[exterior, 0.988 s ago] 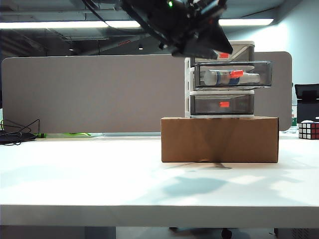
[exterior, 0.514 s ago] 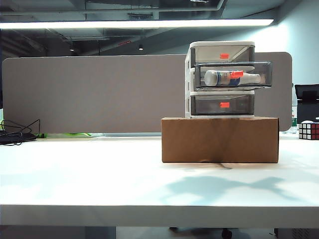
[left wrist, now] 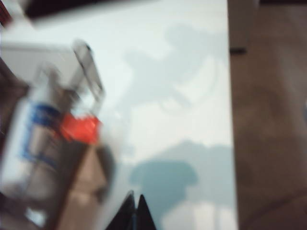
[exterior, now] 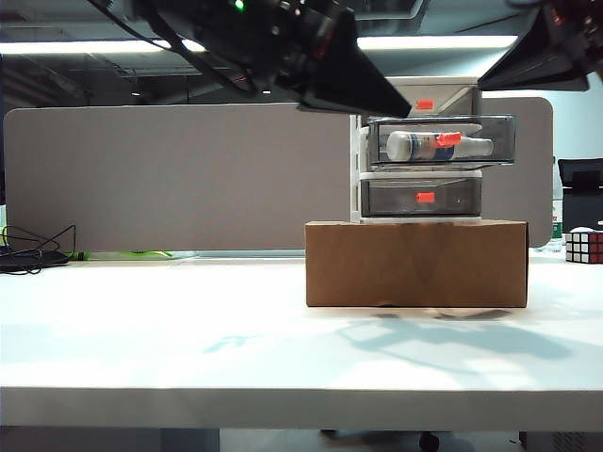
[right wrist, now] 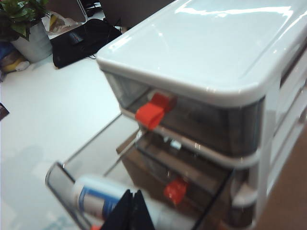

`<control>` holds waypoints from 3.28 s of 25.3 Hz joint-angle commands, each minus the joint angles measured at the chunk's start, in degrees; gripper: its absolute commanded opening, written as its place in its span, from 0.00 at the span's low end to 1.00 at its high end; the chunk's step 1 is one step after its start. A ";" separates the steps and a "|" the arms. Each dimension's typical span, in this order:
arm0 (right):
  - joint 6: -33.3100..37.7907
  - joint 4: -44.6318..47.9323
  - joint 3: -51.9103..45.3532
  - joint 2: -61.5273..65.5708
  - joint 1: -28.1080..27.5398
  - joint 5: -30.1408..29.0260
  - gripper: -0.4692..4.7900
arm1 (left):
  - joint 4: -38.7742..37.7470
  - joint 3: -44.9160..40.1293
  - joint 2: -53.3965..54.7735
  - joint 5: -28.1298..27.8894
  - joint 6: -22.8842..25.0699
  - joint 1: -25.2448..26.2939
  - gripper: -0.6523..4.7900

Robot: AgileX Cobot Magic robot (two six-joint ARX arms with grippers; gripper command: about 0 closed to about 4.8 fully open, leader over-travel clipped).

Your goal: Open the second layer of the drawer on the table, pick up a bottle of cleaner on the table and put it in, and finally close the drawer.

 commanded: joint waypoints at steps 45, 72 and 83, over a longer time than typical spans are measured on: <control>1.53 -4.52 25.49 21.79 4.44 6.27 0.08 | 44.78 0.74 18.45 -23.23 -8.90 1.16 0.11; -2.56 -9.03 2.64 -18.25 0.92 11.69 0.08 | 26.49 -29.46 -31.69 -27.04 -7.19 8.26 0.11; 0.31 -15.10 -20.26 -49.37 0.94 22.12 0.08 | 16.26 -45.55 -53.96 -34.27 -14.27 8.59 0.11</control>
